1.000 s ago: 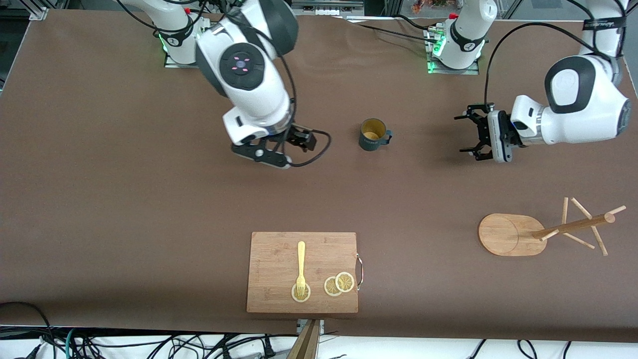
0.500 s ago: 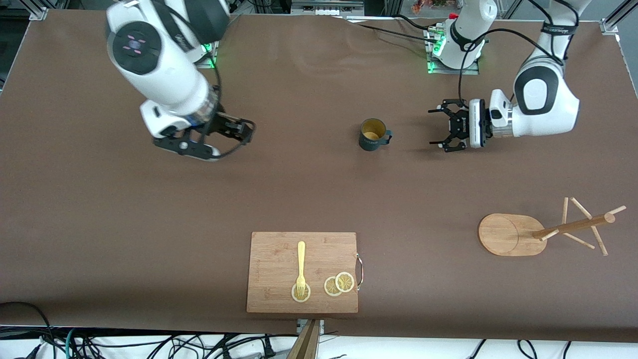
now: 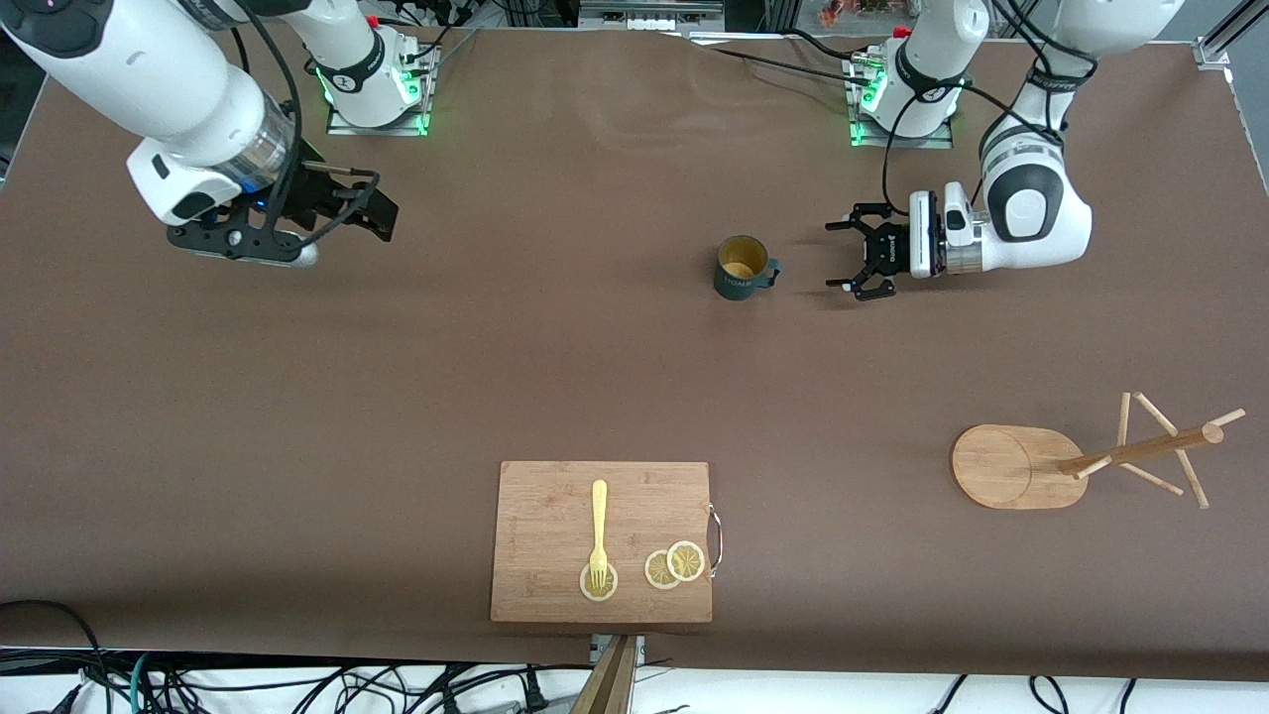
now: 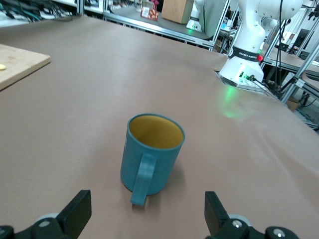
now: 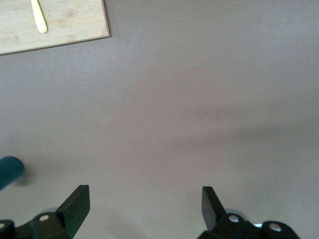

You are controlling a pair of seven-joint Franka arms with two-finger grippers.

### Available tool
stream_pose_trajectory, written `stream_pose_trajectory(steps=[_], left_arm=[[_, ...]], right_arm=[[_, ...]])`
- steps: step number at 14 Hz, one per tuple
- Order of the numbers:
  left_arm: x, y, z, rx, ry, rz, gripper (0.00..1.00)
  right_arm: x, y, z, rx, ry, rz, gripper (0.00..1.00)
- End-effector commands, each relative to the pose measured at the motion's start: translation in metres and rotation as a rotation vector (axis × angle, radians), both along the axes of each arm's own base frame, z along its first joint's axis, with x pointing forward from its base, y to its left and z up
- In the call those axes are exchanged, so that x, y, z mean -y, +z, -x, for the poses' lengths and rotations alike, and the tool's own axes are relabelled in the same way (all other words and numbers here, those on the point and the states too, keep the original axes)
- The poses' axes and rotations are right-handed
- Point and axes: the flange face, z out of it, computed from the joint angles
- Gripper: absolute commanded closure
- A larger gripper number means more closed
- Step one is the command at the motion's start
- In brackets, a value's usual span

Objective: Pass cup and hang on rack
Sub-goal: 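Withdraw the right gripper while the left gripper reaches the mug handle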

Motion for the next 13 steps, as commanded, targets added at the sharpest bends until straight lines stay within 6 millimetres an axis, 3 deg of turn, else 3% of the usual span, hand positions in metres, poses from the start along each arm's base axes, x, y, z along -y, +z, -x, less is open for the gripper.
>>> stream_pose_trajectory(steps=[1, 4, 6, 9, 13], left_arm=[[0.0, -0.029, 0.009, 0.134, -0.025, 0.024, 0.0], [0.007, -0.05, 0.019, 0.161, -0.036, 0.04, 0.0], [0.024, -0.063, 0.027, 0.141, -0.05, 0.053, 0.0], [0.028, -0.078, 0.033, 0.179, -0.038, 0.059, 0.0], [0.04, -0.088, 0.034, 0.177, -0.018, 0.057, 0.0]], right_arm=[[0.021, 0.008, 0.004, -0.008, 0.045, 0.007, 0.01], [0.037, 0.012, 0.0, -0.007, 0.082, 0.0, 0.01], [0.049, 0.011, -0.003, -0.011, 0.068, 0.003, 0.01], [0.06, 0.01, -0.007, -0.01, 0.066, 0.013, 0.0], [0.079, 0.008, -0.013, -0.007, 0.092, 0.002, 0.0]])
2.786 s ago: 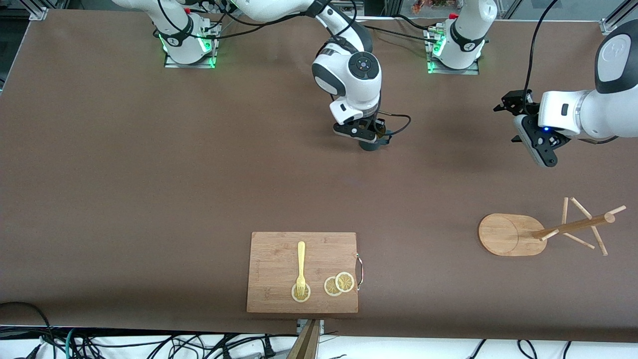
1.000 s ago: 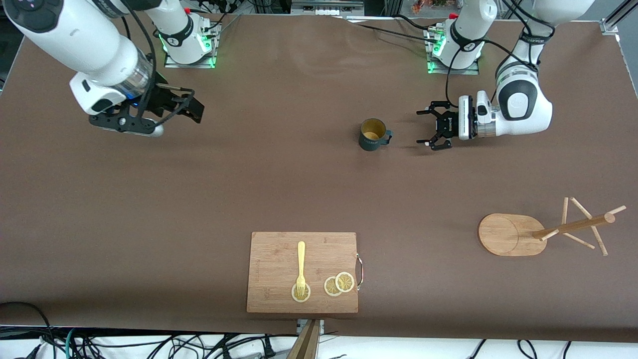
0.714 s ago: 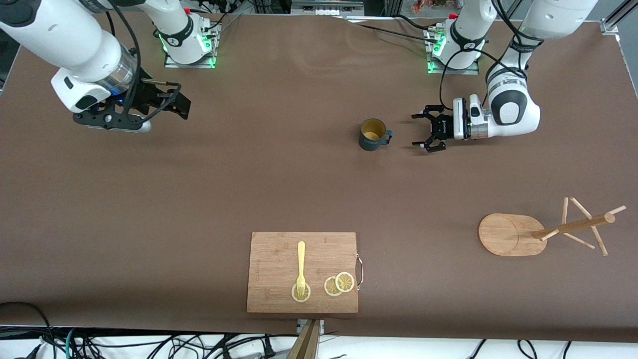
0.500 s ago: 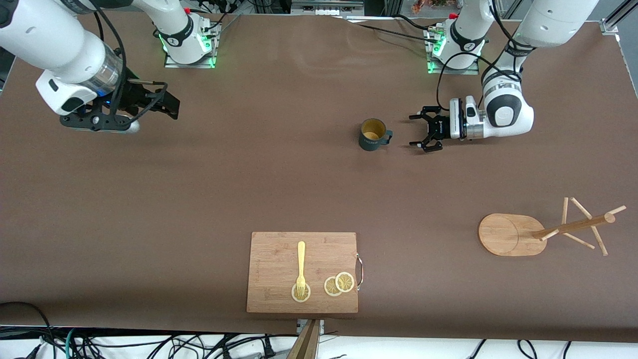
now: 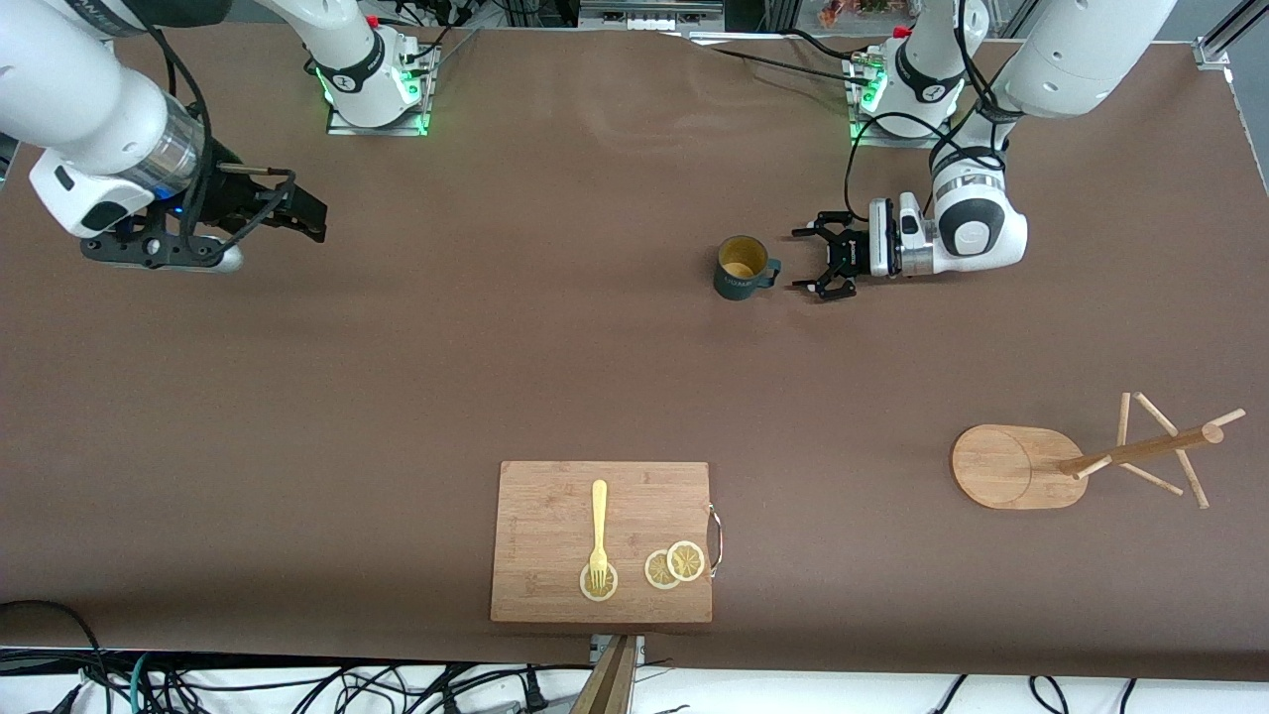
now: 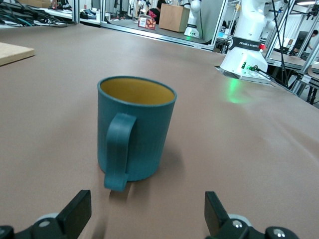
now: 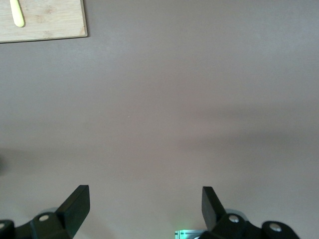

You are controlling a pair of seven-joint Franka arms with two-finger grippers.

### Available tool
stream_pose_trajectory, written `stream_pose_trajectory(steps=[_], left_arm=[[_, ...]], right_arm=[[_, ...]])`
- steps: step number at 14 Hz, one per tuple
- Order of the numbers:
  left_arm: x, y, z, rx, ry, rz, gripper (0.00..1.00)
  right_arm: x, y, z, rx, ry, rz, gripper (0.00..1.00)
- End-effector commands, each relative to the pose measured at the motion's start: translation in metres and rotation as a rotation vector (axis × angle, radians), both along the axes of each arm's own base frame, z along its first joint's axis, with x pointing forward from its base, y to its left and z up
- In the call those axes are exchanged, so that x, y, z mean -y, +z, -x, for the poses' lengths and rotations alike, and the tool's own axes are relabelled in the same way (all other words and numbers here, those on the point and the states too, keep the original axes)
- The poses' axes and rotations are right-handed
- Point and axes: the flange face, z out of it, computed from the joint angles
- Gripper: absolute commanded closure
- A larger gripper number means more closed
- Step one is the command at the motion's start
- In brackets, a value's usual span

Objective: Pass cup and hang on rack
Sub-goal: 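Withdraw the right gripper while the left gripper reaches the mug handle, then close the left gripper on the mug handle and lift the mug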

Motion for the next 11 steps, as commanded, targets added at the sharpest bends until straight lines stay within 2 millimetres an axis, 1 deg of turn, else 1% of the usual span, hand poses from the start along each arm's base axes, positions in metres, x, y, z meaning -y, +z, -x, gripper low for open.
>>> stream_pose_trajectory(steps=[1, 2, 3, 5, 9, 11], left_arm=[[0.015, -0.013, 0.003, 0.137, -0.01, 0.015, 0.0], [0.02, -0.016, 0.003, 0.133, -0.003, 0.018, 0.0], [0.027, -0.017, -0.002, 0.14, -0.013, 0.022, 0.0], [0.028, -0.015, -0.008, 0.151, -0.013, 0.023, 0.0], [0.028, -0.015, -0.008, 0.147, 0.002, 0.025, 0.0], [0.033, -0.017, -0.006, 0.14, 0.007, 0.026, 0.0]], right_arm=[[0.011, 0.004, 0.001, 0.004, 0.025, 0.003, 0.01], [0.011, 0.003, 0.001, 0.003, 0.033, 0.001, 0.0], [0.011, 0.003, 0.001, 0.003, 0.033, 0.003, 0.0], [0.011, 0.003, 0.001, 0.005, 0.035, 0.012, 0.01], [0.014, 0.002, -0.001, 0.008, 0.035, 0.031, 0.01], [0.012, 0.0, -0.004, 0.01, 0.04, 0.037, 0.0]])
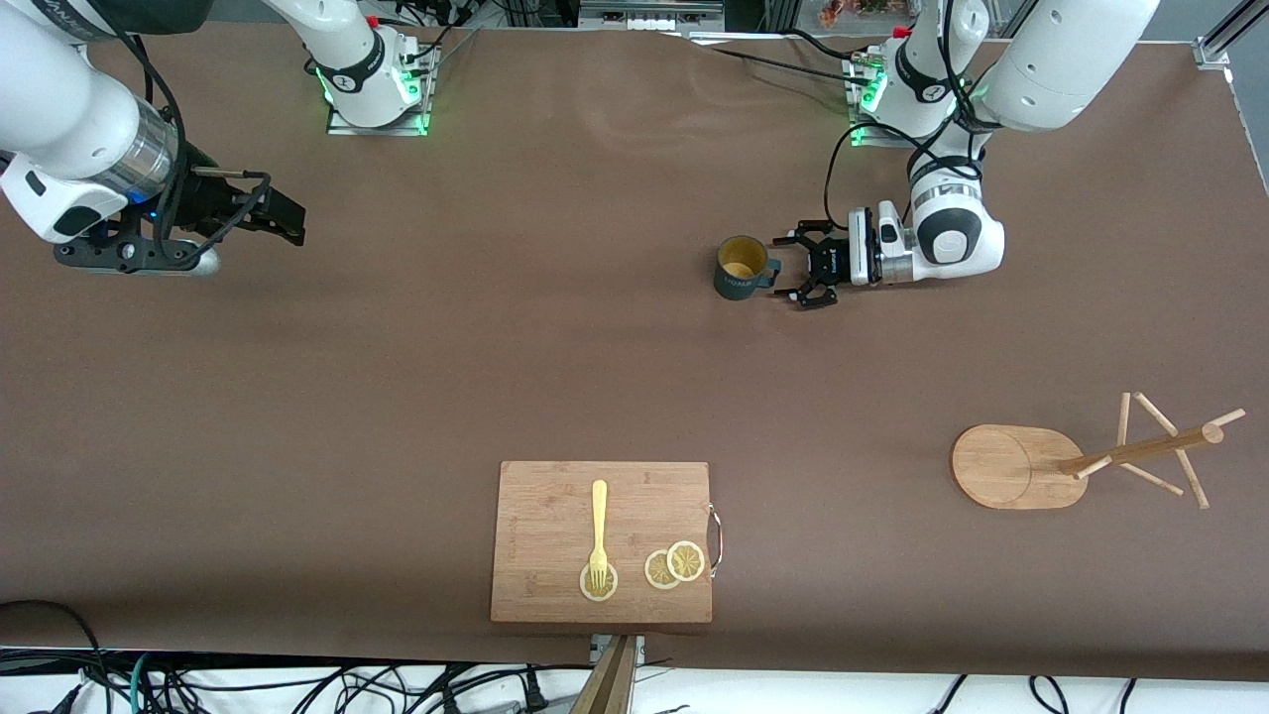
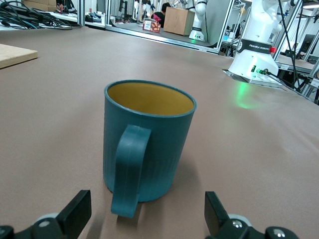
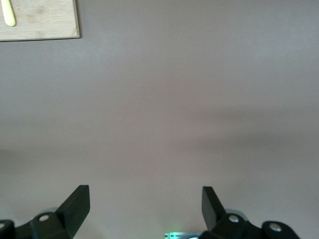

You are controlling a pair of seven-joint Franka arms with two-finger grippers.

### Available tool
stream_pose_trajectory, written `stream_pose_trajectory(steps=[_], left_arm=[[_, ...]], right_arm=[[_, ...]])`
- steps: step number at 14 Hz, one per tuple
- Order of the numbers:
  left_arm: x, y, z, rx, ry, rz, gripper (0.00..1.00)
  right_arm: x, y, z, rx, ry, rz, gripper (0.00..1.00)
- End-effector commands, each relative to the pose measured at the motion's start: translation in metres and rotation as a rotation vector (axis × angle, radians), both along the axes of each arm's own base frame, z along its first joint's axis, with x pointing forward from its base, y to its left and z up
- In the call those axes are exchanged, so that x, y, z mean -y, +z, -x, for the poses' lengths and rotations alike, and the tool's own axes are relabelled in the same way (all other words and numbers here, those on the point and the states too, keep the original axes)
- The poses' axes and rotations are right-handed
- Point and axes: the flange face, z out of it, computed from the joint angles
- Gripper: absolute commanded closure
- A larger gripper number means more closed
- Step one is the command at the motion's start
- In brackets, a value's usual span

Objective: Pass cup and hang on rack
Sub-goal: 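Close the left gripper on the mug handle and lift the mug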

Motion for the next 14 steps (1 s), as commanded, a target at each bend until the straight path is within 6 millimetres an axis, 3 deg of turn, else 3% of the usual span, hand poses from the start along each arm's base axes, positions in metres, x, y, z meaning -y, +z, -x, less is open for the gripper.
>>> stream_pose_trajectory(steps=[1, 3, 6, 10, 13, 14], left_arm=[[0.006, -0.012, 0.005, 0.133, -0.008, 0.01, 0.0], [0.007, -0.013, 0.007, 0.131, -0.012, 0.01, 0.0], [0.012, -0.013, 0.009, 0.132, -0.025, 0.013, 0.0], [0.016, -0.013, 0.01, 0.134, -0.029, 0.018, 0.02], [0.016, -0.015, 0.011, 0.167, -0.031, 0.019, 0.23], [0.016, -0.015, 0.011, 0.167, -0.031, 0.019, 0.25]], right_arm=[[-0.001, 0.0, -0.003, 0.005, 0.014, 0.016, 0.01], [-0.001, 0.002, -0.003, 0.004, 0.017, 0.016, 0.01], [0.008, 0.025, -0.006, 0.044, 0.012, 0.007, 0.01], [0.01, 0.027, -0.005, 0.034, 0.0, 0.012, 0.01], [0.022, 0.022, -0.009, 0.022, -0.021, -0.003, 0.01], [0.02, 0.022, -0.009, 0.024, -0.022, -0.003, 0.01]])
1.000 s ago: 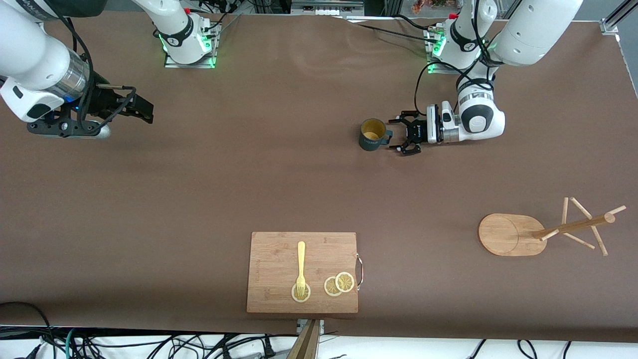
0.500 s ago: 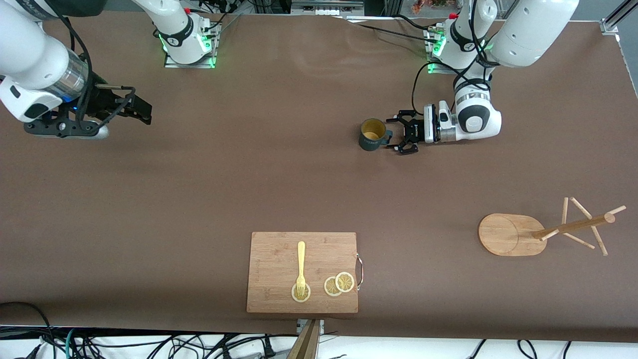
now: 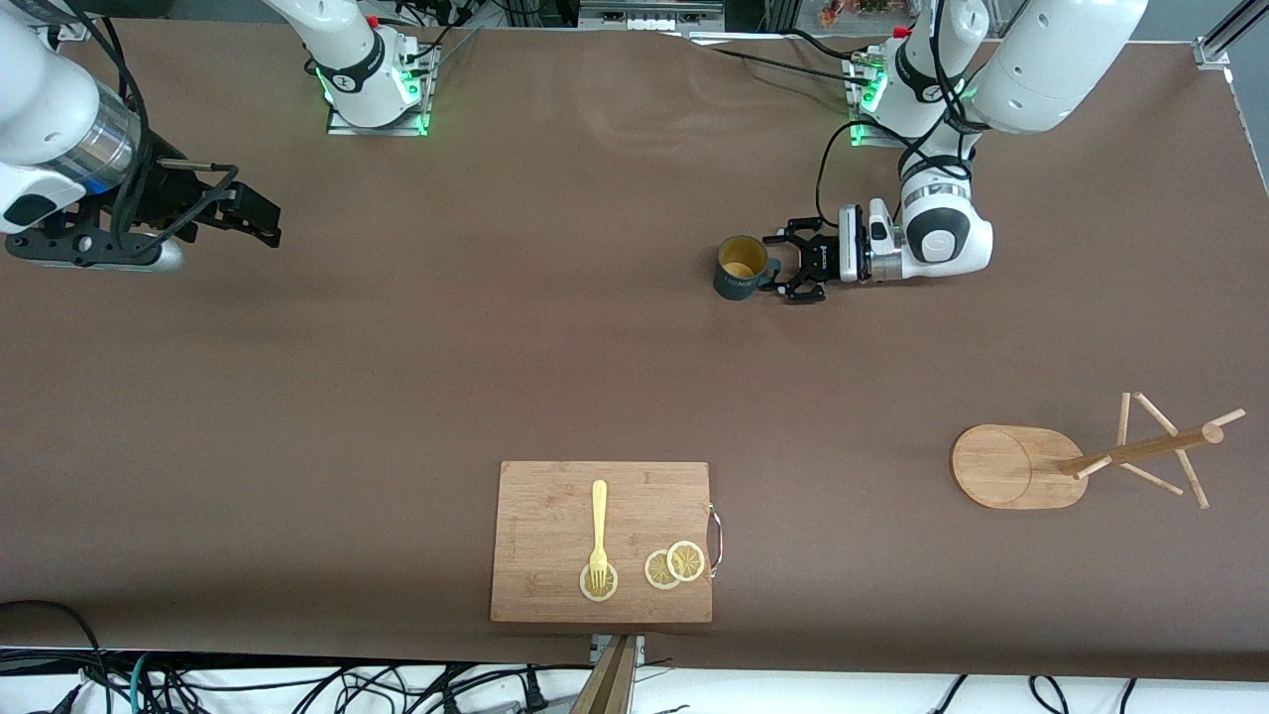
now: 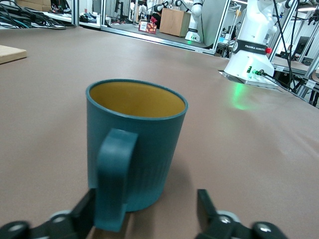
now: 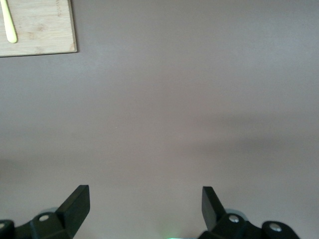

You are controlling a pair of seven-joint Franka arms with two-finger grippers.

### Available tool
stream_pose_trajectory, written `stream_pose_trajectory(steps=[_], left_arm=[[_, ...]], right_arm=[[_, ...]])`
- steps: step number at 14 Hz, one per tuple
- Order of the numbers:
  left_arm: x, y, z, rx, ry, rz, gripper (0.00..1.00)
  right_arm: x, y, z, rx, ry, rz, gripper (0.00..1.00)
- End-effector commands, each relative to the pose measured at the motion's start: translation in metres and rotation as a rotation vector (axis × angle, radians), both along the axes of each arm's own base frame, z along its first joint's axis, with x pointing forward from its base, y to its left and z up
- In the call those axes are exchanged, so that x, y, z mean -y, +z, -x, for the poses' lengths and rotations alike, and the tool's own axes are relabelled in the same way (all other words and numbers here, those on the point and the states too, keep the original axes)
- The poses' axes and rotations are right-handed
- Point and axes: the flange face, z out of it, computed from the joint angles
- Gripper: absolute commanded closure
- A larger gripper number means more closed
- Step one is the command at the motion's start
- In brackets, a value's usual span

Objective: Pass cup and hang on rack
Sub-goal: 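Close the left gripper on the mug handle and lift the mug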

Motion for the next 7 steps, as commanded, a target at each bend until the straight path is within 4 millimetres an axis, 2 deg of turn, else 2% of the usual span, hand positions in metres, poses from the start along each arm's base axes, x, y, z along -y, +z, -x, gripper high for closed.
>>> stream_pose_trajectory(steps=[1, 2, 7], left_arm=[[0.0013, -0.0108, 0.0043, 0.169, -0.017, 0.01, 0.35], [0.0013, -0.0114, 0.0047, 0.169, -0.018, 0.01, 0.44], [0.0002, -0.0119, 0.0047, 0.189, -0.023, 0.011, 0.63]], right_arm=[[-0.0005, 0.0035, -0.0008, -0.009, 0.002, -0.004, 0.01], [-0.0006, 0.0036, -0.001, -0.008, 0.005, -0.005, 0.01], [0.0009, 0.0035, -0.0011, -0.009, 0.009, -0.007, 0.0]])
